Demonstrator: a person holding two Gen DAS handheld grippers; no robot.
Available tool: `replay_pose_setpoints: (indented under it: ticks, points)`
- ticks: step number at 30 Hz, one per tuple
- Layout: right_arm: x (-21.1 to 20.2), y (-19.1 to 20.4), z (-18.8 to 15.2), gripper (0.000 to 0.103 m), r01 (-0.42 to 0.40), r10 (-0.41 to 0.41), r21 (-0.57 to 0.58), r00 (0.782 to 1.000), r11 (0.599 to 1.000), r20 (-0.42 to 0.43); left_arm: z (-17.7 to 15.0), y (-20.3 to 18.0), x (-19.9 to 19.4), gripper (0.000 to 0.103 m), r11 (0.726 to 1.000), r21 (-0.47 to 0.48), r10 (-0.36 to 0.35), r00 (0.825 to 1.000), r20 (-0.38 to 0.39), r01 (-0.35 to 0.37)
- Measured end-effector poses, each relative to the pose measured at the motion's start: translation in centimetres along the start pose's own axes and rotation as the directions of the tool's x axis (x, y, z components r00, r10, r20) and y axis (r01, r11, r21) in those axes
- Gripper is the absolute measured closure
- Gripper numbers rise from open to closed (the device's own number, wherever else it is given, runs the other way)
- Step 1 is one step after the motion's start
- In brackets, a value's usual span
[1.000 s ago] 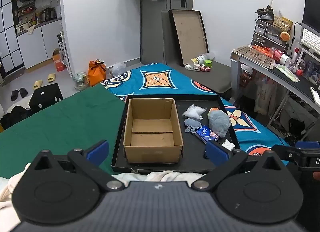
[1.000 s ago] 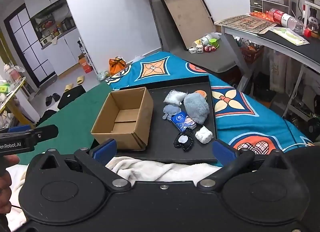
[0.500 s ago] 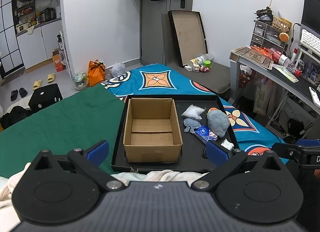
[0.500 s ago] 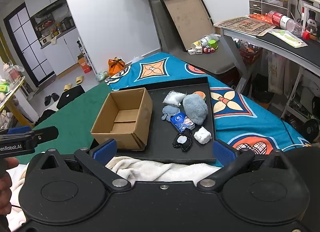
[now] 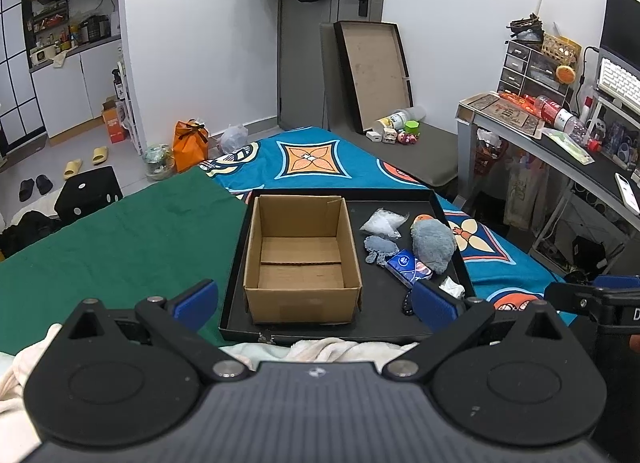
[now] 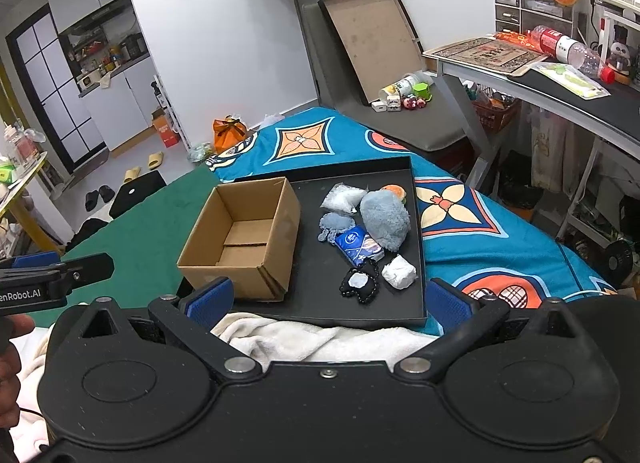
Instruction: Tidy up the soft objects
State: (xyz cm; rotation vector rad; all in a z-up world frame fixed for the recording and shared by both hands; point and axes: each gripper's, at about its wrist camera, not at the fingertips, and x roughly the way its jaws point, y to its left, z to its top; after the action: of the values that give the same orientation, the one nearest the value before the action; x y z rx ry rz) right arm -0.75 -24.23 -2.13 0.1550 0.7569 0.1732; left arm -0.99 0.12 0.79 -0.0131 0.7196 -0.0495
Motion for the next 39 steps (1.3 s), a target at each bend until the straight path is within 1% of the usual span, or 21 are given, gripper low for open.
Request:
replay_pose_setpoints:
  ticks: [9,25,39]
  points:
    - [-0.15,0.12,-0.02,0.000,0.003,-0.003,-0.007,1.000,1.000,0.002,-0.08,0.03,-0.27,0.001,1.000,-0.004,0.016,1.000,0.012,-0.016]
    - [-0.20,0.21,-0.36,0.000,0.014,-0.014,-0.014,1.000,1.000,0.000,-0.50,0.14,-0.53,0.001,1.000,0.002,0.010,1.000,0.017,-0.010]
    - [0.13,0.20,-0.29,0.000,0.024,-0.024,-0.013,1.000,1.000,-0.004,-0.33,0.85,-0.08,0.001,1.000,-0.021,0.013,1.000,0.005,-0.012]
